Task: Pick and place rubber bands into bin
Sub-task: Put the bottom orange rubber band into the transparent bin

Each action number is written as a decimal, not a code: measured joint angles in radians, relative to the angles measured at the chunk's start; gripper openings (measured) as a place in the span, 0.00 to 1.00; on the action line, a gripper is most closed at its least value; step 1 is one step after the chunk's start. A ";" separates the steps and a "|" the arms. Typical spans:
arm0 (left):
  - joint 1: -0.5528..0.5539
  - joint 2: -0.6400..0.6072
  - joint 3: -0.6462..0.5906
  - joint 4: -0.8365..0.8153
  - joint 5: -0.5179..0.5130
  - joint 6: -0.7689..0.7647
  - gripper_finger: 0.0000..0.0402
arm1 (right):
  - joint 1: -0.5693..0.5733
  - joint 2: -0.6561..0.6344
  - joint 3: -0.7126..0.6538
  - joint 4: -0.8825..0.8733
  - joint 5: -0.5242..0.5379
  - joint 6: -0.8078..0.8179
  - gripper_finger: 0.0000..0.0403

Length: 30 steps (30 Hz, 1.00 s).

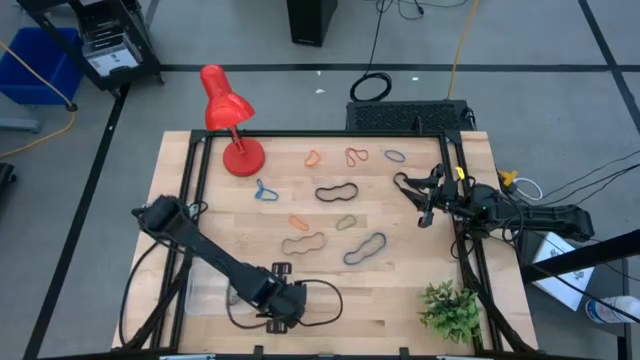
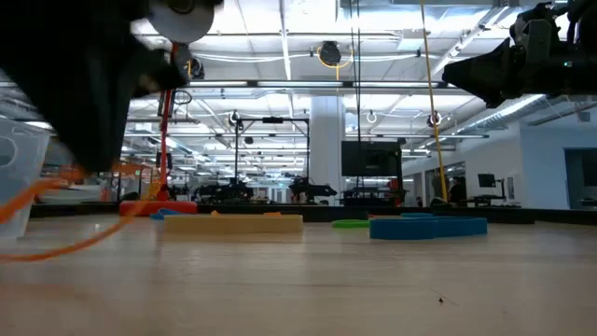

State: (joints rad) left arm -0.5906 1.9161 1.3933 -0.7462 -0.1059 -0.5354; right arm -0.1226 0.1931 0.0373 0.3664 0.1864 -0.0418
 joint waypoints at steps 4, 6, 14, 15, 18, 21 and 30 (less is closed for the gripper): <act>0.005 -0.119 0.000 0.015 -0.114 0.008 0.01 | 0.000 0.000 0.000 0.000 0.000 0.000 0.32; 0.004 -0.185 0.002 0.031 -0.217 0.018 0.01 | 0.000 0.000 0.000 0.000 0.000 0.000 0.32; 0.001 -0.347 0.002 -0.004 -0.504 -0.084 0.01 | 0.000 0.000 0.000 -0.001 0.000 0.000 0.32; 0.004 -0.355 0.002 -0.020 -0.514 -0.115 0.01 | 0.000 0.000 0.000 -0.001 0.000 -0.002 0.32; 0.009 -0.363 0.002 -0.104 -0.510 -0.192 0.01 | 0.000 0.000 0.000 -0.001 0.000 -0.008 0.32; 0.009 -0.365 0.002 -0.239 -0.454 -0.289 0.01 | 0.000 0.000 0.000 -0.004 0.000 -0.008 0.32; -0.026 -0.365 0.002 -0.587 -0.090 -0.629 0.01 | 0.000 0.000 0.000 -0.005 0.000 -0.008 0.32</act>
State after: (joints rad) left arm -0.6167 1.5509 1.3956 -1.3331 -0.1957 -1.1642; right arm -0.1223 0.1928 0.0374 0.3618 0.1866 -0.0498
